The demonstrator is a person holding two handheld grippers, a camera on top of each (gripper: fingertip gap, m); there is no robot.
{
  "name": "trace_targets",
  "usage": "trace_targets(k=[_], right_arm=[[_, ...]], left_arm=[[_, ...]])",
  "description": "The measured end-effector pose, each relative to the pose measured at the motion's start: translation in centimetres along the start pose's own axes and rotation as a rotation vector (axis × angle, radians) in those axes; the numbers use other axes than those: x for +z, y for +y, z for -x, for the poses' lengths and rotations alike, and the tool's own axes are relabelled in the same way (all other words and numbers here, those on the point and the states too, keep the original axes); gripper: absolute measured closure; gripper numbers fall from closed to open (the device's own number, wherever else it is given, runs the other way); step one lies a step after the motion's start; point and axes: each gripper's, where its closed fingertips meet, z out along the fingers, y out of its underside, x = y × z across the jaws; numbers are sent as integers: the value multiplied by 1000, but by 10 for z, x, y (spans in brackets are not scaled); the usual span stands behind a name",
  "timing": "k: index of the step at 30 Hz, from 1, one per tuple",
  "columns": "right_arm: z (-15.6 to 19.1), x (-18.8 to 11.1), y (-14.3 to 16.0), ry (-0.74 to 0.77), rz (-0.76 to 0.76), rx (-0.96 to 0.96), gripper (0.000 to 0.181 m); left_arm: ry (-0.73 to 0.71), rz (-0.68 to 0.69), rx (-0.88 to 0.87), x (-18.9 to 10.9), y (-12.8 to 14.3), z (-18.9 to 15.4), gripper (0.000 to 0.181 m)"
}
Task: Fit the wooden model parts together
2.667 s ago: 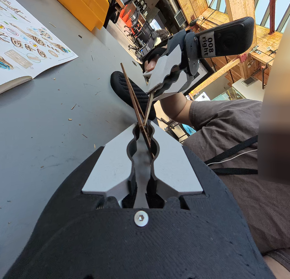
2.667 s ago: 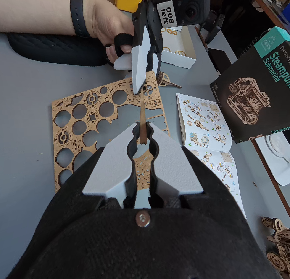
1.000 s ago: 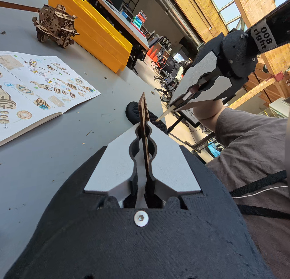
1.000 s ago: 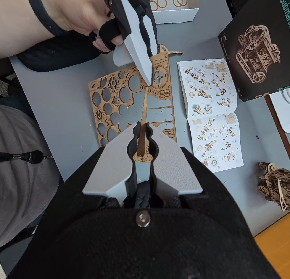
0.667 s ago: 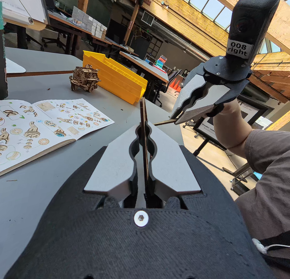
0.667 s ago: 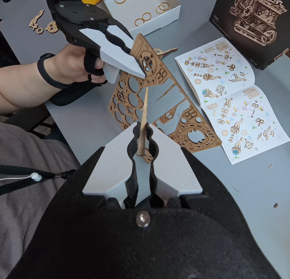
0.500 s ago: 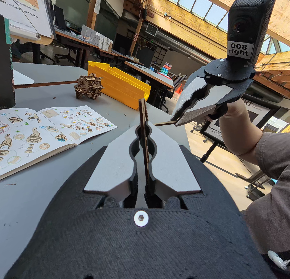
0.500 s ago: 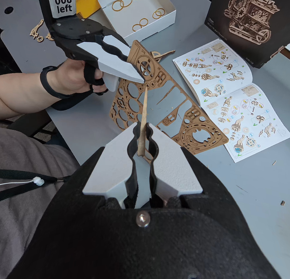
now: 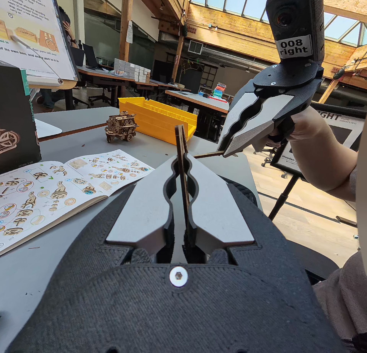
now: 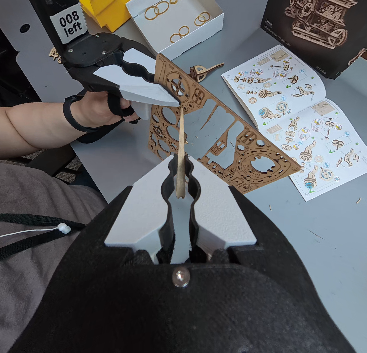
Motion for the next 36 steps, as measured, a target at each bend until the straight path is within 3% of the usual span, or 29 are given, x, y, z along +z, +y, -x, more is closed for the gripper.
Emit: trace_targets(k=[10, 23, 36], right_arm=[[1, -5, 0, 6, -5, 18, 176], [11, -12, 3, 138, 79, 25, 176], [17, -15, 11, 127, 100, 77, 176]], left_arm=[[-11, -23, 64, -1, -4, -6, 180], [-153, -51, 224, 0, -6, -17, 180], [-165, -54, 311, 1, -4, -26, 181]])
